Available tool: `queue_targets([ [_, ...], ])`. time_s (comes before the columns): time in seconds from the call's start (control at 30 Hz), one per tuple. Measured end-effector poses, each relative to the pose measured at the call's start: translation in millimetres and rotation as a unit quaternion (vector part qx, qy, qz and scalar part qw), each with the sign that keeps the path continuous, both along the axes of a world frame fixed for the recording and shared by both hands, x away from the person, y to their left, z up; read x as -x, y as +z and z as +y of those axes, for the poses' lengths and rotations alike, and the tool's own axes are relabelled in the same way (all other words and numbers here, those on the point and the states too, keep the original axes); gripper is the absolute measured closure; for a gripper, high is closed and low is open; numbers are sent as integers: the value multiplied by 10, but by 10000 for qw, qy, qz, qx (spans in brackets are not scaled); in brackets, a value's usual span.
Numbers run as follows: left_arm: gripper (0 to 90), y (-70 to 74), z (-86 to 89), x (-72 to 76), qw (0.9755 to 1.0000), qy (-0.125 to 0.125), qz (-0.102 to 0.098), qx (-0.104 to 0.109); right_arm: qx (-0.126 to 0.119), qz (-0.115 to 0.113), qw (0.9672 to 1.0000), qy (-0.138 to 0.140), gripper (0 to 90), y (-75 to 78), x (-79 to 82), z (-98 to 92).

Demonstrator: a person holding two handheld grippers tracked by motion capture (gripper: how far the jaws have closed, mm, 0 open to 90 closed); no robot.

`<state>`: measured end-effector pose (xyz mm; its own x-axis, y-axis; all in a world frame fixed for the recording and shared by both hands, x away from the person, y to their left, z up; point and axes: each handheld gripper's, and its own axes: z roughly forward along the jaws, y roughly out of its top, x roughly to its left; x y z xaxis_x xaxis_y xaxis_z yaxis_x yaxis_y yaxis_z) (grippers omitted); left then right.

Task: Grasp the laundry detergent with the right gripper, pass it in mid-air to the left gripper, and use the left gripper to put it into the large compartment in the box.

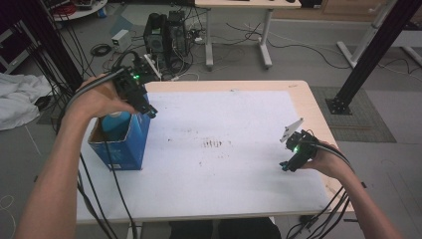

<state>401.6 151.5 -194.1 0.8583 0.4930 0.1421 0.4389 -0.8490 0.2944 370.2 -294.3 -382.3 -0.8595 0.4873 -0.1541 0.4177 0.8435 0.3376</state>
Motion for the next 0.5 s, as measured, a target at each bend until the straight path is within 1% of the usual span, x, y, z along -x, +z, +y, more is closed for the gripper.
queue_targets([
  [0.03,226,8,-46,-10,9998,-132,9,-141,60,46,10000,3,129,14,-1,2],
  [0.07,226,-18,-105,0,9999,-107,-15,-22,61,54,10000,23,129,17,-3,1],
  [0.1,226,-31,-157,1,9999,-161,-22,4,-14,35,10000,-11,129,7,2,5],
  [0.13,226,-46,-209,4,9998,-210,-32,32,6,43,10000,-23,129,9,4,8],
  [0.17,226,-66,-259,2,9996,-254,-46,66,0,15,10000,48,129,7,-8,8],
  [0.2,226,-83,-302,-7,9993,-361,-30,19,-4,47,10000,32,129,8,-3,12],
  [0.23,226,-111,-351,-9,9991,-412,-8,25,-10,14,10000,28,129,5,-2,14],
  [0.27,222,-146,-399,-12,9989,-468,-2,15,-16,32,10000,-6,129,9,3,19],
  [0.3,192,-186,-447,-10,9987,-502,-2,12,8,43,10000,-66,129,14,13,24],
  [0.37,179,-268,-531,-13,9983,-584,50,34,4,28,10000,-25,129,14,12,29],
  [0.4,179,-316,-571,-9,9982,-582,77,102,19,34,10000,-43,129,17,16,32],
  [0.43,179,-357,-607,-14,9977,-662,107,74,83,63,9999,31,129,36,7,31],
  [0.5,178,-452,-684,-5,9969,-766,168,52,97,35,9999,12,129,35,12,38],
])
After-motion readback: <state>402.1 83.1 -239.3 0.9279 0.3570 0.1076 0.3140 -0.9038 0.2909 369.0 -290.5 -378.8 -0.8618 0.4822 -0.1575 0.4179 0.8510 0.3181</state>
